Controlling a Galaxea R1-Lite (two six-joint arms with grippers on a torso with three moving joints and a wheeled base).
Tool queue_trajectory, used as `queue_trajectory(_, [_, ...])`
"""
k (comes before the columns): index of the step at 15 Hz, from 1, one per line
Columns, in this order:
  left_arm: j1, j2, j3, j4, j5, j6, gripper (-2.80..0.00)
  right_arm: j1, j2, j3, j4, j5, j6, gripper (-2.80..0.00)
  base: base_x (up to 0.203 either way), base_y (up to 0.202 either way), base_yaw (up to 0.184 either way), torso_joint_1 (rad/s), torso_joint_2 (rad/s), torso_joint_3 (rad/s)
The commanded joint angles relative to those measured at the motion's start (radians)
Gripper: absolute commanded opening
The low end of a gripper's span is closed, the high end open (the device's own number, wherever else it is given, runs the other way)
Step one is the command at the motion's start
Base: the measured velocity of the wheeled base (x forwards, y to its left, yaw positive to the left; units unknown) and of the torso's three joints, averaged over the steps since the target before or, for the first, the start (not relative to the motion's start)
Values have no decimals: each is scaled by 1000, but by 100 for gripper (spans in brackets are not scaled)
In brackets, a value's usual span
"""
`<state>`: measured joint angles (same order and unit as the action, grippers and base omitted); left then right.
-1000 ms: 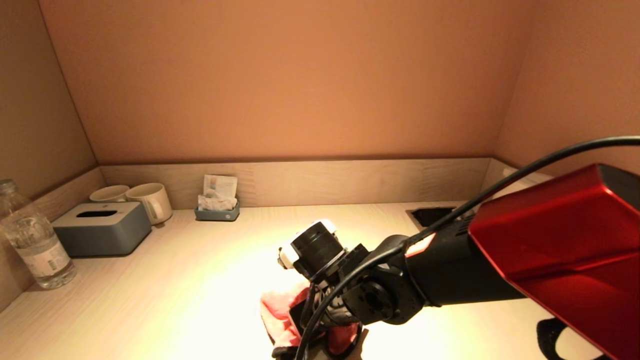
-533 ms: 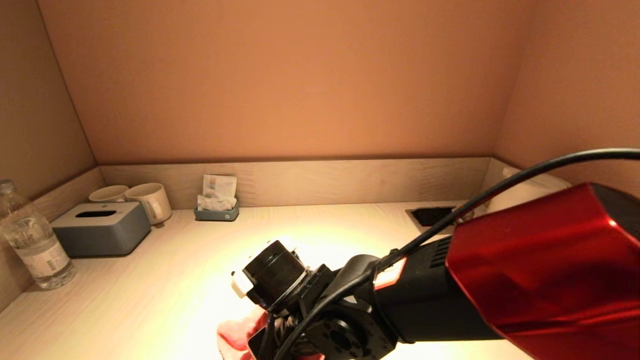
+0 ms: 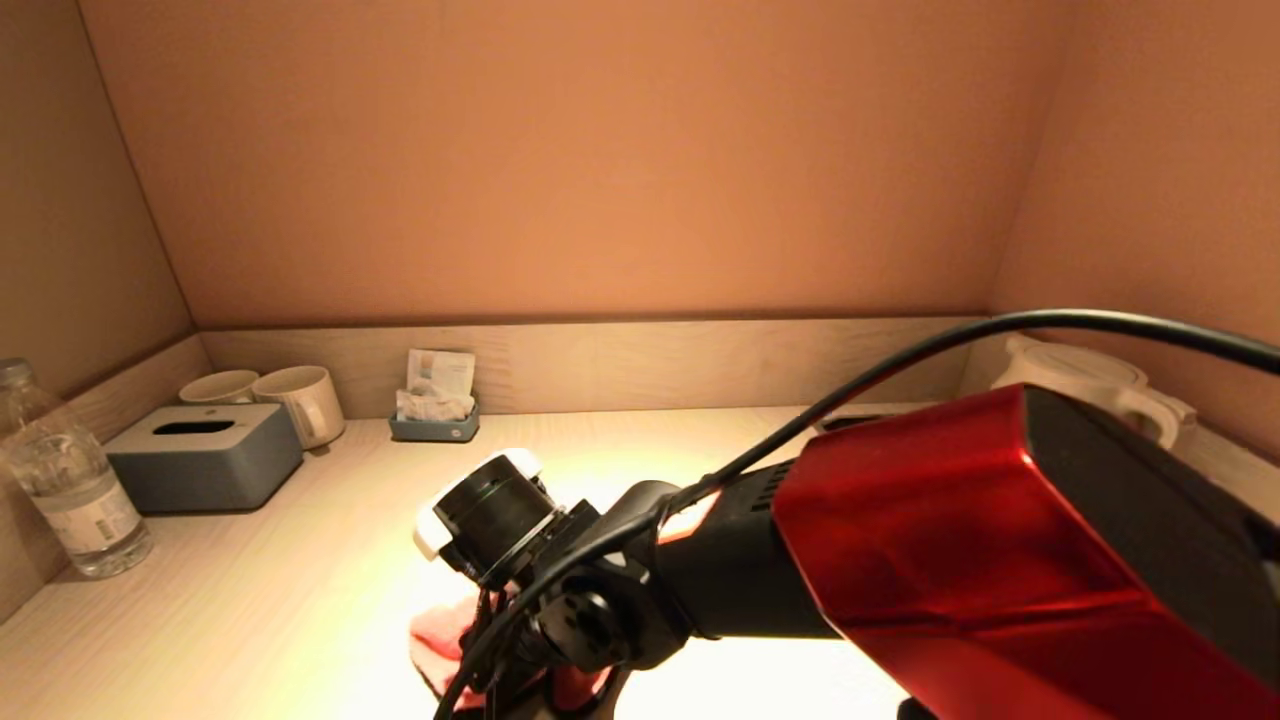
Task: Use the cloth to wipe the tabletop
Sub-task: Sweep the stains on the table
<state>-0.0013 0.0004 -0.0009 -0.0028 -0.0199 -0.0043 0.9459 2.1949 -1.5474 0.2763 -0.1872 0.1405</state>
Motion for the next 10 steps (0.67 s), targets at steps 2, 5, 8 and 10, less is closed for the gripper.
queue_trajectory(2, [1,1,-1,0,0,0,-280,-56,54,-33,88,-18,3,-280,0,0,0,0,0,0])
queue_trajectory(5, [1,1,0,0,0,0,-280,-132,26,12,90,-21,7,-280,0,0,0,0,0,0])
queue_trajectory(8, [1,1,0,-1,0,0,-280,-167,-20,63,90,-22,7,-280,0,0,0,0,0,0])
queue_trajectory(10, [0,1,1,0,0,0,-280,-176,-42,84,91,-22,7,-280,0,0,0,0,0,0])
